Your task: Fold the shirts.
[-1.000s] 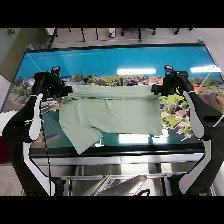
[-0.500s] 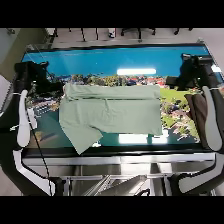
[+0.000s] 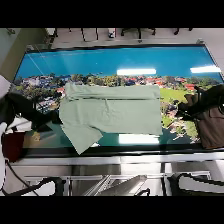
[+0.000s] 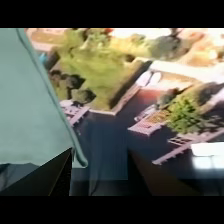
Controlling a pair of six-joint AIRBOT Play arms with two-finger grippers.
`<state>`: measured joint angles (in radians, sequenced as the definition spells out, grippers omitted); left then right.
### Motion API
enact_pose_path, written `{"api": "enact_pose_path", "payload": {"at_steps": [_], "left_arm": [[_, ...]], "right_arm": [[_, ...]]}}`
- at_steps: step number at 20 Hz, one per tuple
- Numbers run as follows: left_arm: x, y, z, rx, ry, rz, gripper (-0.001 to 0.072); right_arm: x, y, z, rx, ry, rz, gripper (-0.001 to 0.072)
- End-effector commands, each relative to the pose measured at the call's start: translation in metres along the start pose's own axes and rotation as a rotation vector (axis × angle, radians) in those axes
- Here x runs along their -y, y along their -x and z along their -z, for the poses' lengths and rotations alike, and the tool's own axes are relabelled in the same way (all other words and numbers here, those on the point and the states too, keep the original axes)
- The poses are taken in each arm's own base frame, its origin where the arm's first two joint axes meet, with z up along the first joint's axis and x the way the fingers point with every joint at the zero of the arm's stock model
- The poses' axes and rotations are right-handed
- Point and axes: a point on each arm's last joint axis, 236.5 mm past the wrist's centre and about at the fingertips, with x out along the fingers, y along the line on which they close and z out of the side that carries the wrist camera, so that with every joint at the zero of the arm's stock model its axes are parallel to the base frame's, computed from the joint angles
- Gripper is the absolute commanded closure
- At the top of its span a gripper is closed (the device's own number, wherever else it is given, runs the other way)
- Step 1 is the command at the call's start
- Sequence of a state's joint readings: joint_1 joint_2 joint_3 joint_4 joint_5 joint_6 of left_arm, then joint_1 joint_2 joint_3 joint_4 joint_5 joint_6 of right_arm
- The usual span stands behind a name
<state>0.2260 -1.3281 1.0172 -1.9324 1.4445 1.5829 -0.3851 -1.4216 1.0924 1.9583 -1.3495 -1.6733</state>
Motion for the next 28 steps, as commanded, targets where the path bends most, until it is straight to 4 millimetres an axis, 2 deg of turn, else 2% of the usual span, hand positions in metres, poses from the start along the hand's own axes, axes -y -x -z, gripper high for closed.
{"api": "enact_pose_path", "payload": {"at_steps": [1,3,5,8,10,11,13,14,15,18,22,23,24,25,28], "left_arm": [[0.008,-0.06,0.047,-0.033,0.085,0.175,0.0007],[0.008,-0.077,0.052,-0.043,0.112,0.205,0.0007],[0.004,-0.087,0.049,-0.049,0.127,0.201,0.0007],[0.002,-0.091,0.028,-0.015,0.144,0.2,0.0008],[0.01,-0.087,0.009,0.025,0.157,0.229,0.0009],[0.012,-0.086,0.002,0.044,0.15,0.227,0.01],[0.019,-0.087,-0.009,0.069,0.123,0.217,0.0379],[0.022,-0.088,-0.011,0.07,0.108,0.212,0.0552],[0.026,-0.088,-0.014,0.071,0.095,0.211,0.069],[0.04,-0.076,-0.026,0.09,0.046,0.216,0.0692],[0.052,-0.04,-0.032,0.146,-0.032,0.208,0.0692],[0.053,-0.029,-0.029,0.163,-0.051,0.197,0.0692],[0.051,-0.021,-0.025,0.175,-0.061,0.179,0.0692],[0.047,-0.013,-0.019,0.18,-0.071,0.148,0.0692],[0.03,0.004,0.019,0.151,-0.098,0.054,0.0692]], "right_arm": [[-0.01,-0.017,0.012,0.009,-0.05,-0.232,0.0326],[-0.006,-0.024,0.014,-0.002,-0.044,-0.233,0.0326],[-0.005,-0.026,0.012,-0.002,-0.046,-0.232,0.0326],[-0.003,-0.031,0.011,-0.001,-0.038,-0.227,0.0326],[-0.001,-0.038,0.014,-0.023,-0.045,-0.23,0.0325],[0.0,-0.043,0.016,-0.039,-0.042,-0.232,0.0325],[0.0,-0.055,0.023,-0.079,-0.036,-0.234,0.0325],[-0.001,-0.061,0.027,-0.099,-0.03,-0.235,0.0325],[-0.002,-0.067,0.03,-0.119,-0.022,-0.233,0.0325],[-0.011,-0.086,0.039,-0.178,0.001,-0.226,0.0325],[-0.034,-0.109,0.056,-0.253,0.087,-0.211,0.0327],[-0.04,-0.112,0.059,-0.261,0.117,-0.204,0.04],[-0.047,-0.114,0.063,-0.271,0.142,-0.207,0.0634],[-0.052,-0.114,0.066,-0.279,0.156,-0.206,0.0691],[-0.056,-0.104,0.07,-0.279,0.183,-0.203,0.0692]]}}
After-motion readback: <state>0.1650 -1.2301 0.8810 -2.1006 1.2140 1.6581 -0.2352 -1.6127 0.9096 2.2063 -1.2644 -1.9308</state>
